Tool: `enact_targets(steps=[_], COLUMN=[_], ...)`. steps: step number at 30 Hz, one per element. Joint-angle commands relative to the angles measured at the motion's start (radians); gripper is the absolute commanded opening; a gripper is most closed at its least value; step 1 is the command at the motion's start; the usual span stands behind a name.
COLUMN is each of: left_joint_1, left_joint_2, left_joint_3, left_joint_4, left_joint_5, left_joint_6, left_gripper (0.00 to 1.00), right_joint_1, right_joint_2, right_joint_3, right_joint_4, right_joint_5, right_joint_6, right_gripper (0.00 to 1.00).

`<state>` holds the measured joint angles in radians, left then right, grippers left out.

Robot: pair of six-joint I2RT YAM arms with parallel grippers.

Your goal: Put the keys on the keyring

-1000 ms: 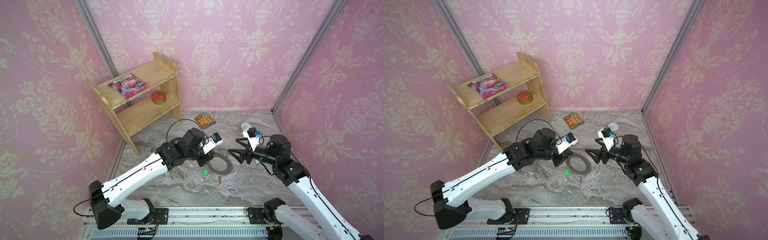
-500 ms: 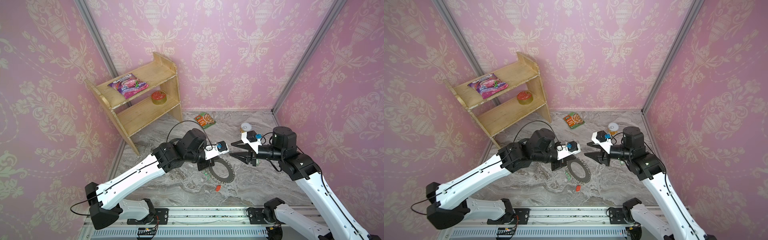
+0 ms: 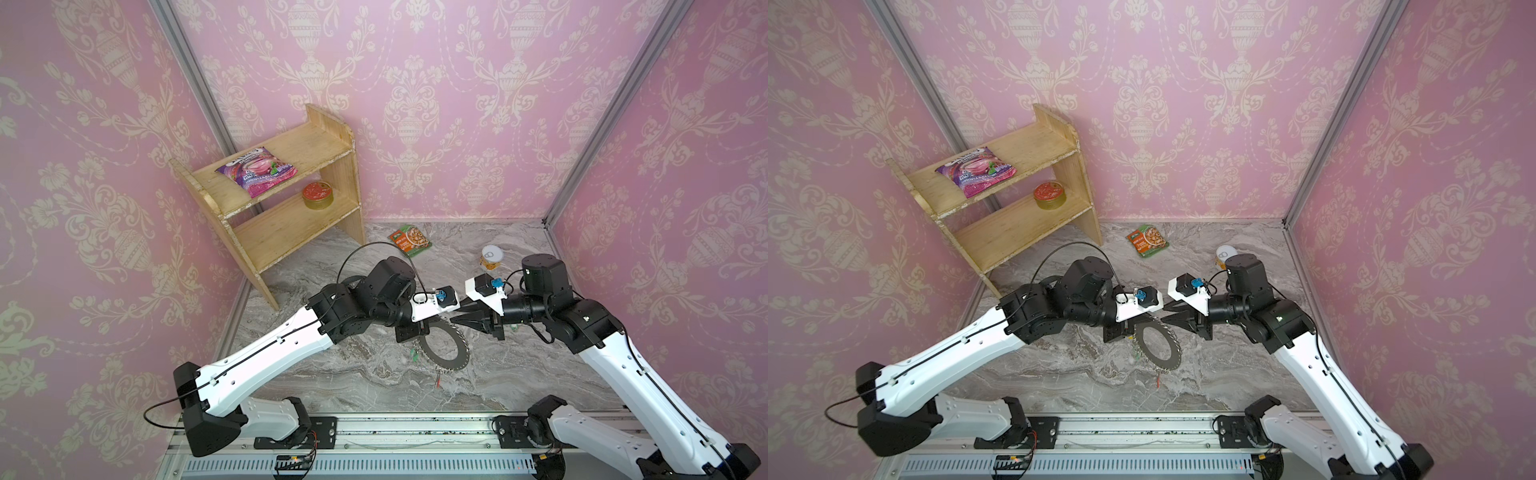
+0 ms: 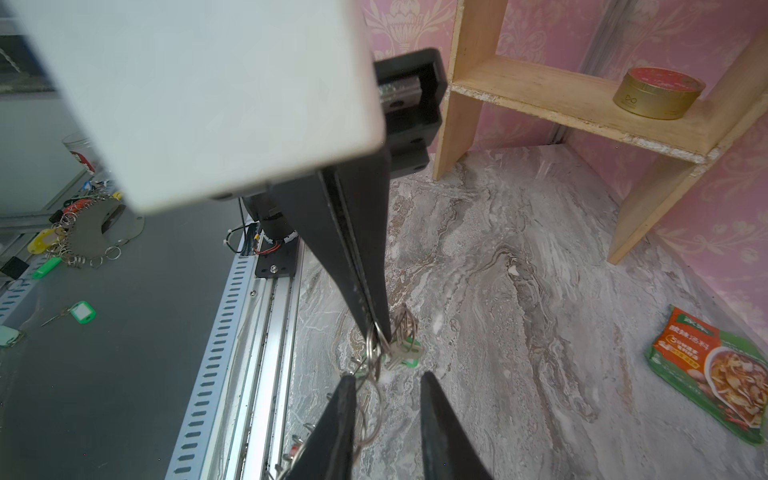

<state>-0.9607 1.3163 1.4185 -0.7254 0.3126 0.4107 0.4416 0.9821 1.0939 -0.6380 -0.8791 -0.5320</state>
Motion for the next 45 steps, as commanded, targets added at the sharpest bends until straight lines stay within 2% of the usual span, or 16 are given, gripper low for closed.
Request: enact_targets(steps=[1, 11, 24, 27, 29, 31, 33, 34, 37, 45], left_joint_1=[-0.012, -0.018, -0.027, -0.029, -0.03, -0.03, -0.03, -0.029, -0.029, -0.029], left_joint_2=[0.0, -0.003, -0.018, -0.026, -0.036, -0.058, -0.088, -0.107, -0.159, -0.2], left_joint_3=[0.039, 0.04, 0.045, 0.036, 0.02, -0.015, -0.052, -0.074, -0.12, -0.163], left_joint_4=[-0.003, 0.003, 0.021, 0.037, 0.055, 0.087, 0.127, 0.15, 0.211, 0.279], left_joint_5=[0.024, 0.018, 0.006, -0.001, -0.02, -0.05, -0.092, -0.11, -0.144, -0.12], left_joint_6=[0.027, 0.023, 0.014, -0.003, -0.022, -0.051, -0.088, -0.107, -0.159, -0.226], left_gripper=[0.0, 0.0, 0.0, 0.0, 0.15, 0.38, 0.52, 0.55, 0.57, 0.44], right_joint_1=[0.016, 0.045, 0.06, 0.062, 0.062, 0.062, 0.061, 0.06, 0.058, 0.057], right_joint_2=[0.014, 0.041, 0.039, 0.032, 0.011, -0.025, -0.06, -0.079, -0.124, -0.171], right_joint_3=[0.02, 0.016, 0.012, -0.004, -0.029, -0.069, -0.109, -0.13, -0.199, -0.254], right_joint_4=[-0.008, -0.019, -0.029, 0.014, 0.065, 0.152, 0.234, 0.284, 0.422, 0.589], right_joint_5=[-0.016, -0.001, 0.013, 0.022, 0.03, 0.048, 0.064, 0.071, 0.077, 0.076], right_joint_6=[-0.02, -0.023, 0.002, 0.049, 0.085, 0.136, 0.185, 0.217, 0.3, 0.409], right_gripper=[0.24, 0.19, 0.02, 0.0, 0.0, 0.0, 0.0, 0.0, 0.0, 0.0])
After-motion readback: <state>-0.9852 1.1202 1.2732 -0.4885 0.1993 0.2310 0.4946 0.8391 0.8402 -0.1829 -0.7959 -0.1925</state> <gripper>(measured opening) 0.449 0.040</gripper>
